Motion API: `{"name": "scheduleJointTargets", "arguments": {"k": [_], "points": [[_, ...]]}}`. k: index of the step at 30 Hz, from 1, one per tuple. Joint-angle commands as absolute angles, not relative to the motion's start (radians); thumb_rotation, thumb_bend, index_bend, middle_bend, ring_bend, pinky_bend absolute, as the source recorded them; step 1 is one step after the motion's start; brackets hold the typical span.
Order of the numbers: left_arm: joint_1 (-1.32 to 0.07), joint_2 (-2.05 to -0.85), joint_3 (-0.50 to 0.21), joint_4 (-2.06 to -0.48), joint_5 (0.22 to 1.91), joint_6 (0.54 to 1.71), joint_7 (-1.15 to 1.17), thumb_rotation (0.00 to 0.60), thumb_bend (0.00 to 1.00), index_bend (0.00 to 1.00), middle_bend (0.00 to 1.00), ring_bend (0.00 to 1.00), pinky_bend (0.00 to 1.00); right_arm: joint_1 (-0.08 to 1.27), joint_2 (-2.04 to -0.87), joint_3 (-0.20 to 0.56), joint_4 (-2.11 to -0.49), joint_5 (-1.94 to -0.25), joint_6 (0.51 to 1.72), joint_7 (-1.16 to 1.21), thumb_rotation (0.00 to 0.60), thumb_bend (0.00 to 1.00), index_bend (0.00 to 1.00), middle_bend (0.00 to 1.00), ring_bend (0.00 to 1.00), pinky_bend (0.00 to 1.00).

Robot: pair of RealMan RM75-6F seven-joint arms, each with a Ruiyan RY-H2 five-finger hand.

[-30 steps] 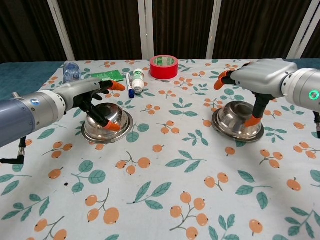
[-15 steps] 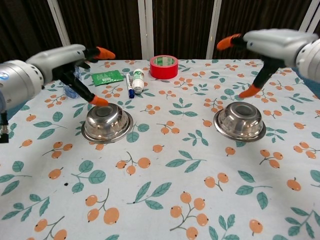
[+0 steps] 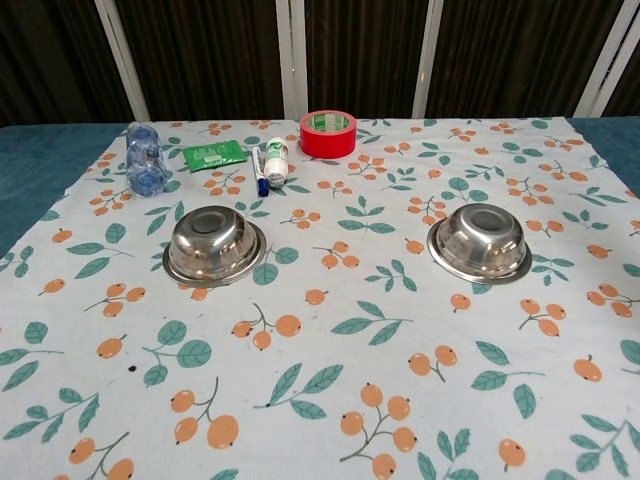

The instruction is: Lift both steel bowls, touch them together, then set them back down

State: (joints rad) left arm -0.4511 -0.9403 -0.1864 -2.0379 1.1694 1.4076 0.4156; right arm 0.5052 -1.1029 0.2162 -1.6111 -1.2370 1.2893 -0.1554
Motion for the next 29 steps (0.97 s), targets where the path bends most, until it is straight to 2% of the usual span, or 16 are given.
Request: {"name": "scheduleJointTargets", "arguments": {"k": [1,7,10,14,22,29], "points": [[-0.375,-0.860,-0.139,-2.061,1.255,1.470,0.365,0.600,0.00,0.13,0.00,0.00,0.04,0.428,-1.032,0.159,-1.717,-1.295,1.326,-0.130,0.600,0.00,0.12,0.00,0.14,0.06],[-0.230,-0.760,-0.011,-2.076,1.415,1.525,0.191,0.600,0.00,0.13,0.00,0.00,0.04,0.263,-0.966,0.027,-1.814,-1.545,1.528,-0.047,0.600,0.00,0.12,0.00,0.14,0.06],[-0.142,-0.727,0.058,-2.041,1.516,1.585,0.079,0.600,0.00,0.13,0.00,0.00,0.04,0.187,-0.985,-0.054,-1.786,-1.688,1.618,-0.057,0.600,0.00,0.12,0.00,0.14,0.06],[-0.058,-0.758,0.109,-1.953,1.586,1.657,0.013,0.600,0.00,0.13,0.00,0.00,0.04,0.124,-1.038,-0.112,-1.715,-1.789,1.677,-0.086,0.600,0.00,0.13,0.00,0.14,0.06],[0.030,-0.880,0.125,-1.803,1.642,1.741,-0.048,0.600,0.00,0.16,0.00,0.00,0.04,0.070,-1.097,-0.109,-1.643,-1.823,1.727,-0.130,0.600,0.00,0.13,0.00,0.14,0.06],[0.033,-0.945,0.102,-1.762,1.603,1.692,-0.008,0.600,0.00,0.23,0.00,0.00,0.04,0.036,-1.105,-0.098,-1.637,-1.820,1.738,-0.176,0.600,0.00,0.13,0.00,0.14,0.05]]}}
